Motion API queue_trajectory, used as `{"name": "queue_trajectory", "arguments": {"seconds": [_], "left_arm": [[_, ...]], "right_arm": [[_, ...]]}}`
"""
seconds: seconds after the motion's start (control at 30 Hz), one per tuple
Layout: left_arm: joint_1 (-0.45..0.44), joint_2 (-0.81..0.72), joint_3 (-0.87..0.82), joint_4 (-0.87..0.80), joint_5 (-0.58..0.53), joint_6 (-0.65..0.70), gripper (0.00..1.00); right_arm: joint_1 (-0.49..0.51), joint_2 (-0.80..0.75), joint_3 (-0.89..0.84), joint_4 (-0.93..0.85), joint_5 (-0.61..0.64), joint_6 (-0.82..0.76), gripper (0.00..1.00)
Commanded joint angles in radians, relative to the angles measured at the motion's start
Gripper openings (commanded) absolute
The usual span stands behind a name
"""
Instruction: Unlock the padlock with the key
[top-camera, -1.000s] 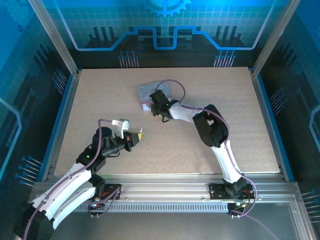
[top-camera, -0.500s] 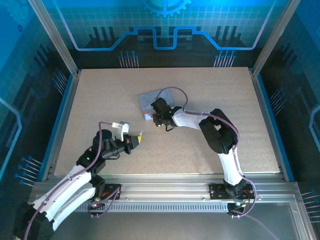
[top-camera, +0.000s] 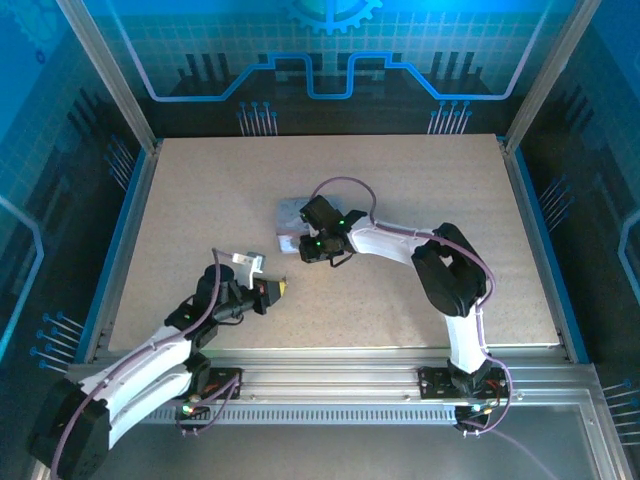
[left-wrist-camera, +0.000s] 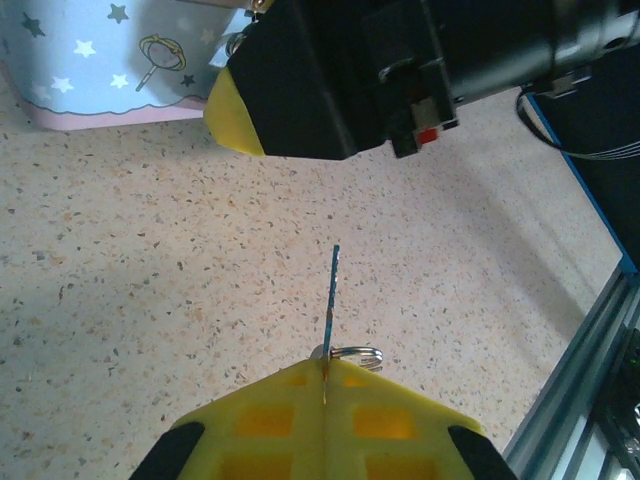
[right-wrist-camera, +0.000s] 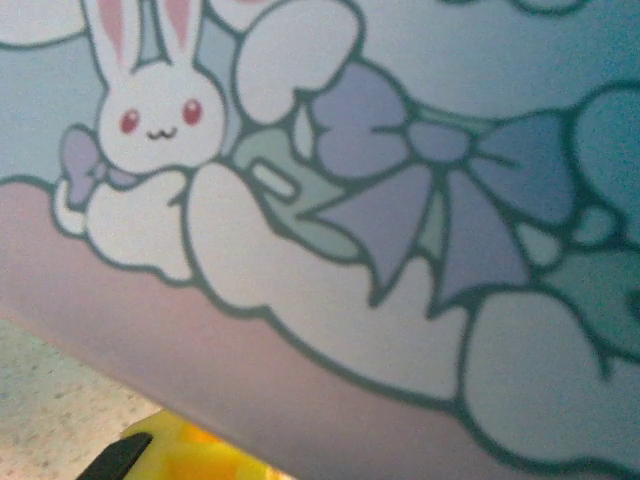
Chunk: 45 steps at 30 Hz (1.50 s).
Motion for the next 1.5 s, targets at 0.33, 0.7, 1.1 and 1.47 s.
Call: {"name": "queue_trajectory", "arguments": {"seconds": [0.33,0.7,1.1,1.47], "left_arm": [[-0.011,0.123,-0.025,0.239,0.015,0.109,0.0],[-0.011,0.393,-0.002,0.49,0.064,0.086,0.0],[-0.009,0.453,-0.002,0.603,0.064,0.075,0.0],[-0.009,0.504,0.016,0.639,0.049,0.082,0.0]], "right_arm": [[-0.023,-0.101,0.043,-0.065,-0.264,0.066,0.01],[-0.064,-0.145,-0.011,-0.013,-0.433,0.152,0.0],[-0.081,-0.169,-0.043,-0.014,-0.476,0.169,0.0],[-0.087,-0.18,-0.065,0.005,-0.494,0.18,0.0]]}}
